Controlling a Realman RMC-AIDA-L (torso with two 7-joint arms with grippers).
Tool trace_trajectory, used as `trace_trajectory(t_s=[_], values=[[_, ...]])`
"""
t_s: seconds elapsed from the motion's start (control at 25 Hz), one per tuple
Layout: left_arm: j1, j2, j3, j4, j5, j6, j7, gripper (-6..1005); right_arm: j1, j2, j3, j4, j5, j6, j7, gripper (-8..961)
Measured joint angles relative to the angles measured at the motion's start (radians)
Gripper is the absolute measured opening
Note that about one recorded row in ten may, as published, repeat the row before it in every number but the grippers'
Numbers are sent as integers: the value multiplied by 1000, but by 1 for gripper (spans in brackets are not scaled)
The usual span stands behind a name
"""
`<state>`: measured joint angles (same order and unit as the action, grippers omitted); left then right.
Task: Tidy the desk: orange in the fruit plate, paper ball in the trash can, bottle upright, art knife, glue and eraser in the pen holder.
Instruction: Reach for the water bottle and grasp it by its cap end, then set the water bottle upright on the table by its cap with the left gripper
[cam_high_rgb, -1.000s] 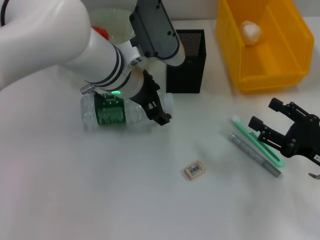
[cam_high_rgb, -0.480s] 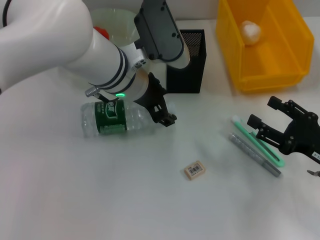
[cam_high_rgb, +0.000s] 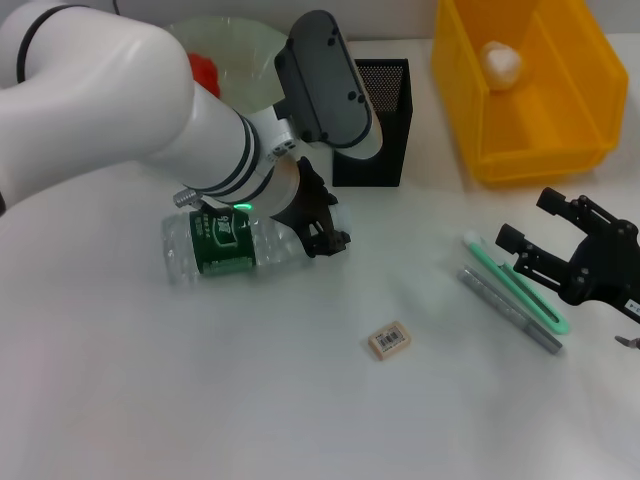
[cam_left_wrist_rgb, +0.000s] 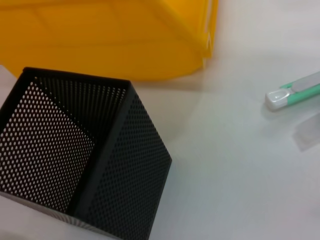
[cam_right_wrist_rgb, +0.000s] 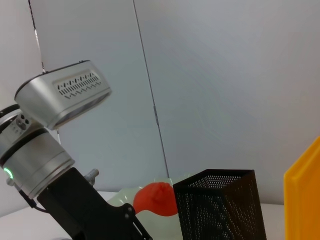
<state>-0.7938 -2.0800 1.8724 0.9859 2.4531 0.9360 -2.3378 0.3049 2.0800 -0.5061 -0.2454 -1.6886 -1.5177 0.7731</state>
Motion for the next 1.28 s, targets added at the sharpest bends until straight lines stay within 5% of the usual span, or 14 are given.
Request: trace_trajectory(t_s=[0.32, 0.56, 0.68, 0.72, 0.88, 1.16, 1.28], values=[[111, 4, -56, 145, -11, 9, 28, 444, 2, 0, 0, 0, 1, 0, 1, 791], [209, 9, -326, 184, -251, 171, 243, 443, 8, 1, 0, 0, 1, -1, 5, 791], [202, 12, -586, 64, -445, 365, 424, 443, 21, 1, 0, 4, 1, -4, 8, 791], [202, 12, -586, 64, -445, 365, 424, 443, 21, 1, 0, 4, 1, -4, 8, 790], [179, 24, -899, -145, -570, 555, 636, 443, 41, 2, -7, 14, 1, -4, 8, 790], [226, 32, -1126, -369, -727, 685, 949, 444, 58, 2, -8, 30, 1, -2, 10, 790], [285, 15, -1188, -518, -862, 704, 1217, 444, 67, 3, -10, 32, 1, -1, 19, 790]])
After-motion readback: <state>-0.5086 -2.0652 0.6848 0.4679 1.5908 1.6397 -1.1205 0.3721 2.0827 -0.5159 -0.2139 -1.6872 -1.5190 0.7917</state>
